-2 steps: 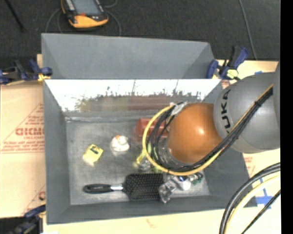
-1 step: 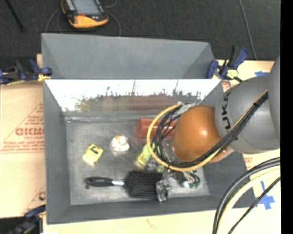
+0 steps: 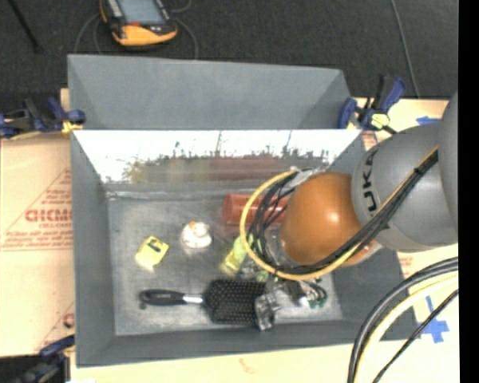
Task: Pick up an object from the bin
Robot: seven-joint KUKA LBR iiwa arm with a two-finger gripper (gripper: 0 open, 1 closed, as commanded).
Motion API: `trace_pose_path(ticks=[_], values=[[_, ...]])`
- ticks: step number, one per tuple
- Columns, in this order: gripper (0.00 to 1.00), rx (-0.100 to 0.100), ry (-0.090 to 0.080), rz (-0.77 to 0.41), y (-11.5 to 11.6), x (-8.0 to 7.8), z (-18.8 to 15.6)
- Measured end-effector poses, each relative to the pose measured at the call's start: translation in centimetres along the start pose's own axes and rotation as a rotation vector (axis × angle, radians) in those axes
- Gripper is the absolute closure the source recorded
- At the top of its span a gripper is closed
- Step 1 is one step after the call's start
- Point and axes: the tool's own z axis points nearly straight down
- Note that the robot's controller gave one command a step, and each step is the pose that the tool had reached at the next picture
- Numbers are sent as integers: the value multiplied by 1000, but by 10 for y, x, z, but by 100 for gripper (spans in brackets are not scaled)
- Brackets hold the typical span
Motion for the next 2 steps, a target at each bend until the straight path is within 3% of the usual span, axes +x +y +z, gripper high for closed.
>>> trace_pose_path(ticks=[2], values=[[100, 0, 12, -1, 0, 0, -10]])
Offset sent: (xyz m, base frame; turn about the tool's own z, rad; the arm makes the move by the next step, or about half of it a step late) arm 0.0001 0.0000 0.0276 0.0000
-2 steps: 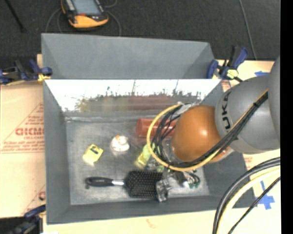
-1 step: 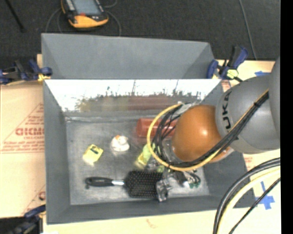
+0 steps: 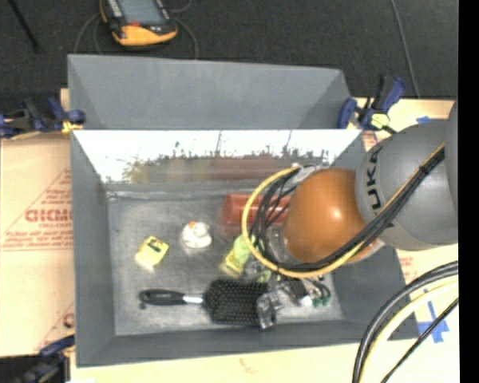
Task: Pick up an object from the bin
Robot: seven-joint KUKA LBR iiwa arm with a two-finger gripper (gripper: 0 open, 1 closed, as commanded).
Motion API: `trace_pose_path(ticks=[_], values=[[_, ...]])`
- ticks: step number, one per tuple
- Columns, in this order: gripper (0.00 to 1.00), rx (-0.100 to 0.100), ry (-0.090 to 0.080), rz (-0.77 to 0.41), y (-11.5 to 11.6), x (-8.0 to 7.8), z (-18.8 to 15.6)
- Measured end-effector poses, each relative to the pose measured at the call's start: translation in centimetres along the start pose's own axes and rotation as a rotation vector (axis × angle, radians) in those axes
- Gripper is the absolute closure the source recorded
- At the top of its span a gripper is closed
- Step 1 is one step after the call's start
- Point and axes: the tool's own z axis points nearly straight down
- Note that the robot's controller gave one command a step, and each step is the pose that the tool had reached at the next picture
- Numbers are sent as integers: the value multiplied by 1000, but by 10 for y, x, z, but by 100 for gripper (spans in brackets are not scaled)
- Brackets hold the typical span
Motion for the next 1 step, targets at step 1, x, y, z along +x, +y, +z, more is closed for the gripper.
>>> trace_pose_path(ticks=[1], values=[[100, 1, 11, 1, -1, 2, -6]])
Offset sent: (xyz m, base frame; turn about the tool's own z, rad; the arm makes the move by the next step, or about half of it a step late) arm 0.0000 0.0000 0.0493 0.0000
